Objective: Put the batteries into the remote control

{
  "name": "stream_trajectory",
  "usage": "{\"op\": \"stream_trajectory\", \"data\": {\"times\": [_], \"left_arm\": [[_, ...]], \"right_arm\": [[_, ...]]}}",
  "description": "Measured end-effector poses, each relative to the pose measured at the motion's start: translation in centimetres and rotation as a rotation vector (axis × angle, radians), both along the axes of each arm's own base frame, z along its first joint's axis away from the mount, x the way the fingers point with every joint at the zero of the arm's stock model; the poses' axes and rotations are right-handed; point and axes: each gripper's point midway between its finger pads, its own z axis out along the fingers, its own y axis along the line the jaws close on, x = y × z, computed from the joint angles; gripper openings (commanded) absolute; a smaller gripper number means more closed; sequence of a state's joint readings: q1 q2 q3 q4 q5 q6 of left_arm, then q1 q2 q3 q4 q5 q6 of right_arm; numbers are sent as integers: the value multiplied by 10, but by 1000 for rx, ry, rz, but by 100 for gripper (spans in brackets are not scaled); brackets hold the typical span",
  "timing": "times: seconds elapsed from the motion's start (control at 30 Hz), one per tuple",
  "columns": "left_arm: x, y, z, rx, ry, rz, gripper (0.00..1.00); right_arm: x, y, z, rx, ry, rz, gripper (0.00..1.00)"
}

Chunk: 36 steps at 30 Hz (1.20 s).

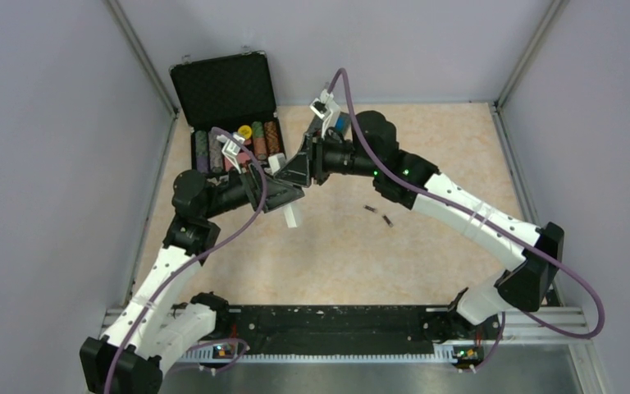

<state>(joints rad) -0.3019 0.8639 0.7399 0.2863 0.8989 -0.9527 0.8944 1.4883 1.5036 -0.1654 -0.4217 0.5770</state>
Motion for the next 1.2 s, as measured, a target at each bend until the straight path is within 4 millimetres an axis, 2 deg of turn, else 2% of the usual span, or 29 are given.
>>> {"op": "stream_trajectory", "data": {"times": [0.07, 0.13, 0.23, 0.3, 0.33, 0.5, 0.67, 0.87, 1.03, 1.2], "left_arm": [[0, -1, -1, 1, 2, -5, 0], [1, -1, -1, 1, 6, -8, 0], [-2, -1, -2, 2, 6, -22, 0], [-3, -2, -1, 3, 1, -31, 0], [-3, -2, -1, 3, -5, -32, 0], [-1, -1, -1, 6, -20, -18, 0], [3, -1, 0, 7, -28, 2, 0], [11, 0, 9, -1, -33, 36, 0], [16, 2, 21, -12, -40, 74, 0], [21, 4, 27, -13, -29, 106, 0]], "right_arm": [[0, 0, -1, -3, 4, -4, 45], [1, -1, -1, -7, 7, -7, 57], [4, -2, -3, -16, 18, -32, 86], [9, -4, -5, -22, 30, -63, 97], [11, -5, -5, -24, 39, -78, 99], [9, -22, -3, -6, 82, -144, 99], [-4, -54, 9, 50, 112, -202, 99], [-25, -74, 17, 89, 26, -161, 99], [-32, -71, -7, 18, -50, -80, 98], [-29, -52, -35, -65, -84, -22, 95]]}}
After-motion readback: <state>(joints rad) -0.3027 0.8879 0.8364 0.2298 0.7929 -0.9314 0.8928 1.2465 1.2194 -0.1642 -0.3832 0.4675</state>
